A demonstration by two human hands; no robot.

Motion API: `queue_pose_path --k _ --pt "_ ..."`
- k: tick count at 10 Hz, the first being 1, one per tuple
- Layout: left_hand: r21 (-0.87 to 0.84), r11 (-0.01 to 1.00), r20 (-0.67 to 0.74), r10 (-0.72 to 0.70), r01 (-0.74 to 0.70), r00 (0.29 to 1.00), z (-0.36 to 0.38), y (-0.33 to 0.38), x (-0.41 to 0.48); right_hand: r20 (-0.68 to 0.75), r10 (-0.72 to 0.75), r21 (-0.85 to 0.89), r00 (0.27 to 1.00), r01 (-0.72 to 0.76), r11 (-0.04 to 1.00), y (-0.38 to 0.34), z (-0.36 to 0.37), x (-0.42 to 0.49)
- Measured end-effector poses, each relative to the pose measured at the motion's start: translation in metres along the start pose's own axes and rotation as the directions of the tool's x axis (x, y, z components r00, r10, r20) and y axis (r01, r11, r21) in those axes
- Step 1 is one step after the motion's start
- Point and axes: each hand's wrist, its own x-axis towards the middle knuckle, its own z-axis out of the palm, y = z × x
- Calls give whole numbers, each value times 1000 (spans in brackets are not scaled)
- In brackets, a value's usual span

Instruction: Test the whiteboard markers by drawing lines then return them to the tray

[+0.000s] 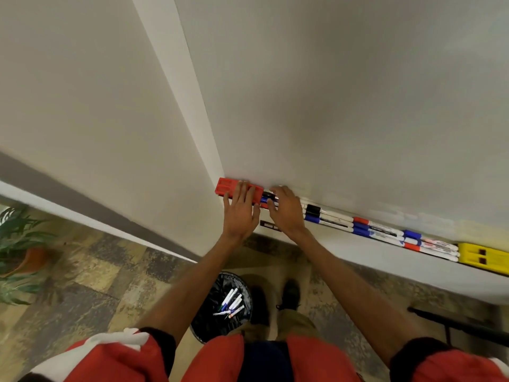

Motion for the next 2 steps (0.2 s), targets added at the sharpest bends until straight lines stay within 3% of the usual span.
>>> queue_pose_path --k 2 --pt "-43 996 -39 81 -83 996 1 40 -2 -121 41 -28 992 -45 999 12 -27 -23"
